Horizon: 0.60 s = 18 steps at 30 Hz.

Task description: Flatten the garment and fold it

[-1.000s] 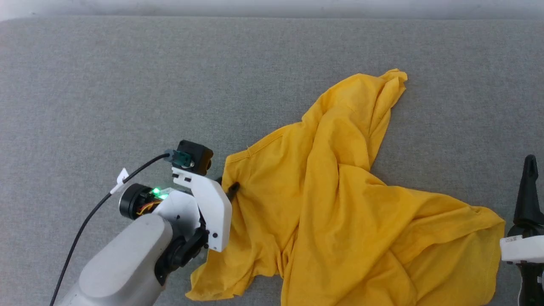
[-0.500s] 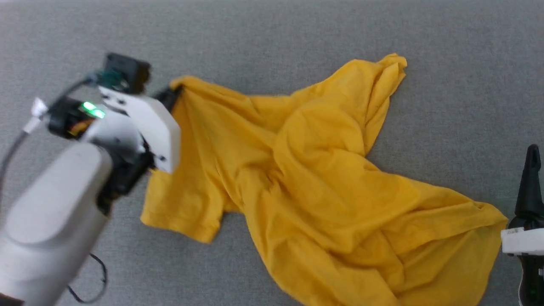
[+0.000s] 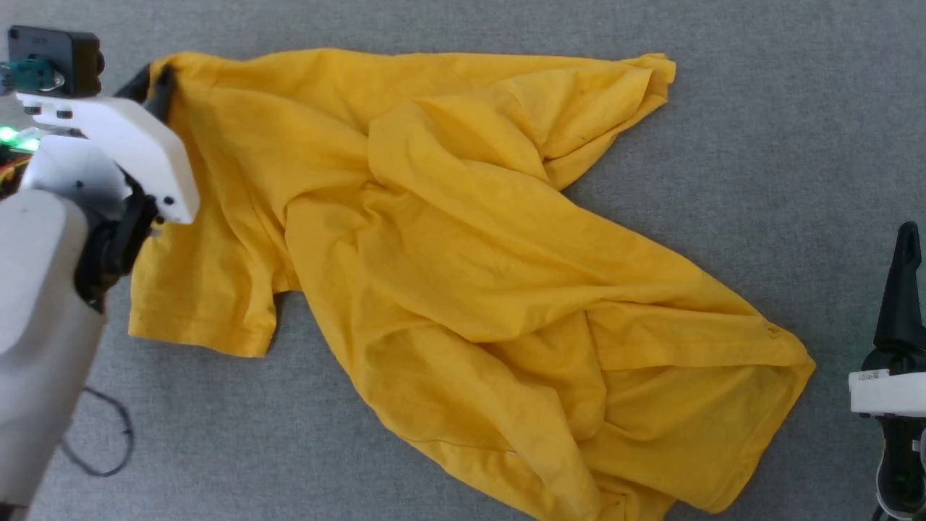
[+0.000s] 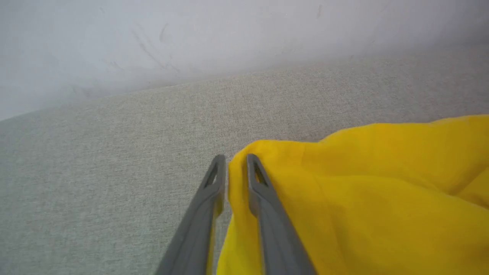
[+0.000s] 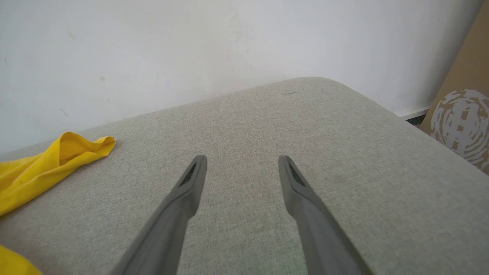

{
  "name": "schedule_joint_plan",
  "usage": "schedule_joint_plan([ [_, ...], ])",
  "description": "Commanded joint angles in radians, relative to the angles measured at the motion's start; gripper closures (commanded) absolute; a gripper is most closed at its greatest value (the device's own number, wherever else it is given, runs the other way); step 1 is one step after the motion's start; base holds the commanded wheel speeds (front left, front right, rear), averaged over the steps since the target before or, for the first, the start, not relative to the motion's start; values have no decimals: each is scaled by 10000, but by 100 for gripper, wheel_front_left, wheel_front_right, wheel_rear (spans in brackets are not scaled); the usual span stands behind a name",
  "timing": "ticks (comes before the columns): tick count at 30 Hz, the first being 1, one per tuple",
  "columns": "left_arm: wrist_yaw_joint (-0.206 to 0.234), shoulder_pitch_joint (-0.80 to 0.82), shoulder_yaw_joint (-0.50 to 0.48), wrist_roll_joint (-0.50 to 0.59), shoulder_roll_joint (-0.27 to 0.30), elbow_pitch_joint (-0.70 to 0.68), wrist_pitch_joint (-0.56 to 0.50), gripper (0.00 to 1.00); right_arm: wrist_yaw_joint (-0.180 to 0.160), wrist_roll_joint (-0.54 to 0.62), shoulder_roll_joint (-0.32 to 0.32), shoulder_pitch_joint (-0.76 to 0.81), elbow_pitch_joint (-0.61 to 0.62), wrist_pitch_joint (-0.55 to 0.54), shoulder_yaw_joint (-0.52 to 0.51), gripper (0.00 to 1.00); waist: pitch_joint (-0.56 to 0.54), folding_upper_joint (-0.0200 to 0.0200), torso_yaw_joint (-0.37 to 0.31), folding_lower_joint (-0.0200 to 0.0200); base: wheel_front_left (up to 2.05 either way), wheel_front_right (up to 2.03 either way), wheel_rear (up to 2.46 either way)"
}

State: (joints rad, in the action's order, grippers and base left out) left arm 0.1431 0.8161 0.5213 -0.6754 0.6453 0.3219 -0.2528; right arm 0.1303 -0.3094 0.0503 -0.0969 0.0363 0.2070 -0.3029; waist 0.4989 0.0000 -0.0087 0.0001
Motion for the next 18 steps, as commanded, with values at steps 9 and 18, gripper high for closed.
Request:
schedule_joint_plan([
  [9,-252,-523,-944,-813,-1226,-734,2800,0,4,196,-1,-75,-155,-134,64,0,-765,0,634,-1,0,0,0],
  [18,448,-3053,-1806,-340,-1598,-2720,5060,0,4,131,-1,346,-423,-353,169,0,-2095,0,1020,-1,0,0,0],
])
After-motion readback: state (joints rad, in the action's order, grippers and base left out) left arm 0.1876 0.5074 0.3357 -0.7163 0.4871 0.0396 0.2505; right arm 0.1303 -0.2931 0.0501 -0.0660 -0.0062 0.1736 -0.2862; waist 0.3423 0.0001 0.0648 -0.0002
